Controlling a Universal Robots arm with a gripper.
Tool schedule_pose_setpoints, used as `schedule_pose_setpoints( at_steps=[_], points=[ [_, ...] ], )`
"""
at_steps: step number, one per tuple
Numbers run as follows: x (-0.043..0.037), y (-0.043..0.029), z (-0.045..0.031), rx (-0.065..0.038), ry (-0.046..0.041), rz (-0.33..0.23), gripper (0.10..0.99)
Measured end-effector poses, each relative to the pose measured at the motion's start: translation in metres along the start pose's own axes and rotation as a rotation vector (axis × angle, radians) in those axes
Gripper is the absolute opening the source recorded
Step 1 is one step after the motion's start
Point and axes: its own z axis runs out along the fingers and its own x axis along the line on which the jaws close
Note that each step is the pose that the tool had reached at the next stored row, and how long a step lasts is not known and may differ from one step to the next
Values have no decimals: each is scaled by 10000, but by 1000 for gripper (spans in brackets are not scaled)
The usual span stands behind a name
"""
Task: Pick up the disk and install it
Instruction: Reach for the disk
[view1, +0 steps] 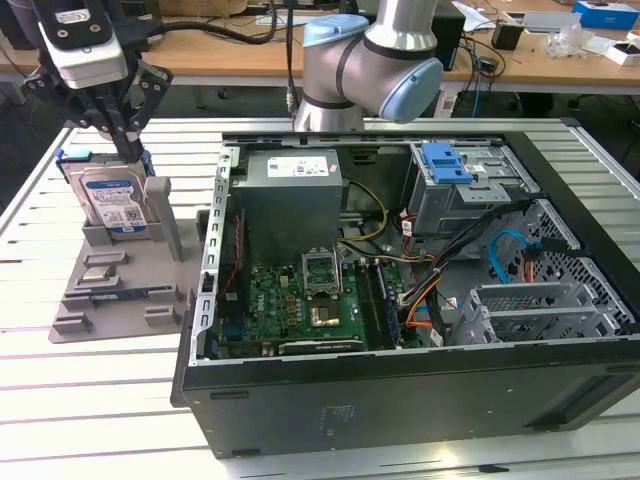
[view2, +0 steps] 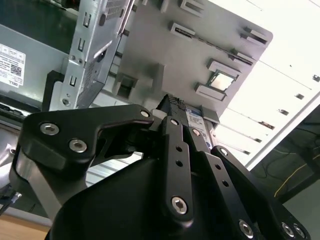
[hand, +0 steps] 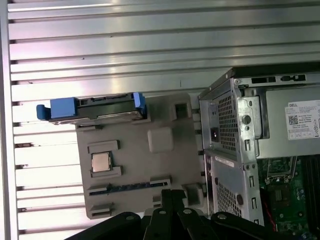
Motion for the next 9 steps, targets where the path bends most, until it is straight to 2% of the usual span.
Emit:
schedule_pose_setpoints(
  at_steps=[4, 6, 9],
  points=[
    [116, -9, -1, 0, 1, 1, 106],
    [223, -17, -1, 0, 0, 0, 106],
    [320, -24, 0, 0, 1, 2, 106]
  ],
)
